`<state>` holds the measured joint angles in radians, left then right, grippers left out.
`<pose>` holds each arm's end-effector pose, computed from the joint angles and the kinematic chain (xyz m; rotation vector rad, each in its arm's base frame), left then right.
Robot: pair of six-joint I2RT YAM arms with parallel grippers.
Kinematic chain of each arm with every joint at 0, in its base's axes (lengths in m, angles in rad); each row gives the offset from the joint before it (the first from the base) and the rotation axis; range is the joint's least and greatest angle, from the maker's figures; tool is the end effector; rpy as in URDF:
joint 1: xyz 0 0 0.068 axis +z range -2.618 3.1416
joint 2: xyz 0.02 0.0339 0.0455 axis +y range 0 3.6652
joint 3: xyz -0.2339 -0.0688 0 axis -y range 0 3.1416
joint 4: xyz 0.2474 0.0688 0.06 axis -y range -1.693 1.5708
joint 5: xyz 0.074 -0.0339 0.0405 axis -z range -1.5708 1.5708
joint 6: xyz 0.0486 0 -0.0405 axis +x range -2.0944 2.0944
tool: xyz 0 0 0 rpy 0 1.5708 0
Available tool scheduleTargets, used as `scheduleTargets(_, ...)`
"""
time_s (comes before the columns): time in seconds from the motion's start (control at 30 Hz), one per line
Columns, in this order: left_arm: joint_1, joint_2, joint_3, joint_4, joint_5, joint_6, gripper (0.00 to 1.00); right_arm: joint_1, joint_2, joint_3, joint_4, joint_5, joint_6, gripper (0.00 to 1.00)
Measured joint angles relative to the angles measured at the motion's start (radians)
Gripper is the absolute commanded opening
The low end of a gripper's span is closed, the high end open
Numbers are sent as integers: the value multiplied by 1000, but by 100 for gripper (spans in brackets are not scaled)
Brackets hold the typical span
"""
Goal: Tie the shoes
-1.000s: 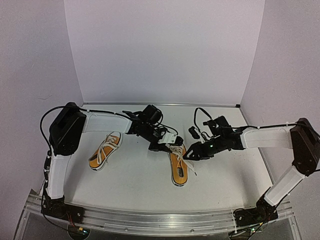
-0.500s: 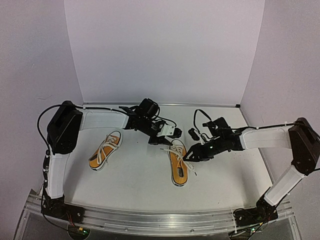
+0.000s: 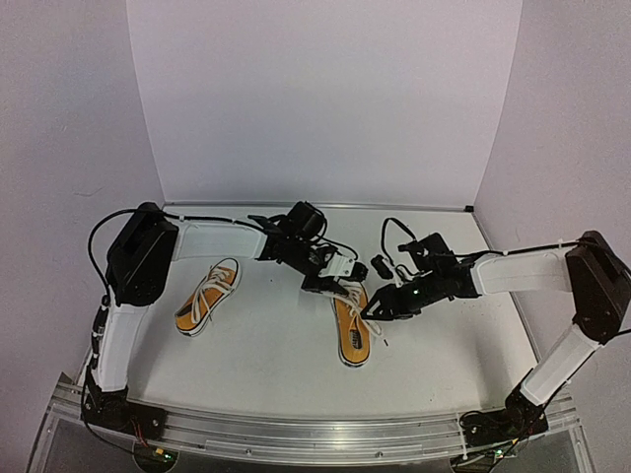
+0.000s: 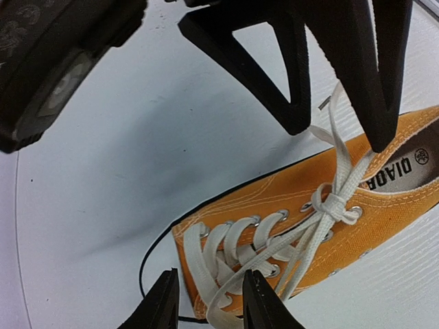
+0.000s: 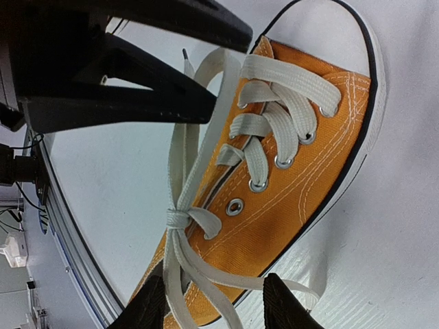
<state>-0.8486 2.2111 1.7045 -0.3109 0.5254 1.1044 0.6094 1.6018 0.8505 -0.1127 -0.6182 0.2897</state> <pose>0.3020 -0.3797 0.1488 2.0335 1.0803 -0.4952 0.2486 0.2078 0.1359 -0.6984 2.4555 1.1356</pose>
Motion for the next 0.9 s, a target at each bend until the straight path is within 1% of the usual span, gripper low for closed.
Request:
scheduleTargets(0.17,-14,11,9,-31,-5,27,32,0,14,0,1,0,0,45)
scheduleTargets(0.3,-21,11,21,-49,-5,46,29,0,22,0,2,0,0,43)
scheduleTargets(0.37,-23,12,24,-58,-5,54,24,0,25,0,6,-1,0,40)
scheduleTargets(0.47,-23,12,25,-66,-4,63,13,0,30,0,9,-1,0,36)
scheduleTargets(0.57,-23,12,20,-66,-5,76,0,0,30,0,10,-1,2,27)
scheduleTargets(0.67,-23,10,-9,-47,-6,63,0,0,30,0,14,-1,5,17)
scheduleTargets(0.77,-23,-2,-70,-8,-7,26,0,0,30,0,16,-2,6,2)
scheduleTargets(0.8,-23,-9,-92,6,-9,16,0,0,30,-1,17,-4,1,0)
scheduleTargets(0.9,-18,-39,-156,58,-21,-27,0,0,30,-6,19,-5,3,0)
